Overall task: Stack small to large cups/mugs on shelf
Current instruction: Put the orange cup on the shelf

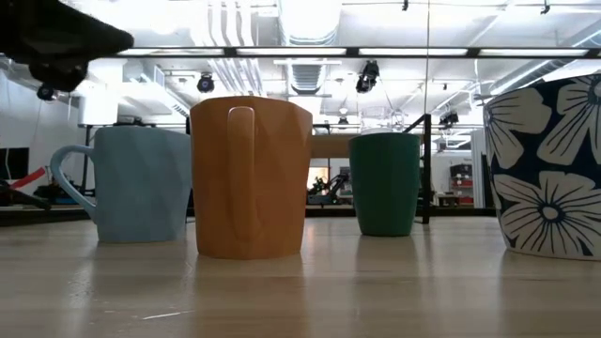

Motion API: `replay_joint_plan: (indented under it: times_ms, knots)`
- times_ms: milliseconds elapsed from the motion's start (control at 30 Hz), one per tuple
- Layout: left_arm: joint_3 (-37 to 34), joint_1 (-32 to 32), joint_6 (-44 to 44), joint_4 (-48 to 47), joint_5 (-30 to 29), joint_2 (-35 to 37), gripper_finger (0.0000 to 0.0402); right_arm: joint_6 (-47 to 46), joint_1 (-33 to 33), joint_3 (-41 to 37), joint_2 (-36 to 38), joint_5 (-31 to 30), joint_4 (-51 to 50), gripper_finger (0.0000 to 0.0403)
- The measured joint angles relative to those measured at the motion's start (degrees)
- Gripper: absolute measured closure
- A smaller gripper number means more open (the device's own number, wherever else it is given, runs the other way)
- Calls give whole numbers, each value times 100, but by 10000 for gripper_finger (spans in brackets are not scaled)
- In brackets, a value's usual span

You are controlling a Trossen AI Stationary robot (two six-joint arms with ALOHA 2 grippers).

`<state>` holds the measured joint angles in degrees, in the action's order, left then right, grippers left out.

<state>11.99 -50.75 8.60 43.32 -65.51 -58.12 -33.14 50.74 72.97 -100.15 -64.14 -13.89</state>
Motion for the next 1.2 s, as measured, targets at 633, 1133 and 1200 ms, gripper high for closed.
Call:
replay_joint_plan:
  times_ms: [633, 1133, 1200]
  knots:
    - [925, -737, -734, -22, -1060, -595, 401, 60, -58, -55, -1736, 453, 3224, 193]
    - [778, -1623, 123, -42, -2120, -1317, 401, -10, -376, 1520, -2925, -739, 2798, 193]
    - [787, -1621, -7, -33, -2188, -1288, 402, -96, -448, 1566, -2948, -834, 2664, 193]
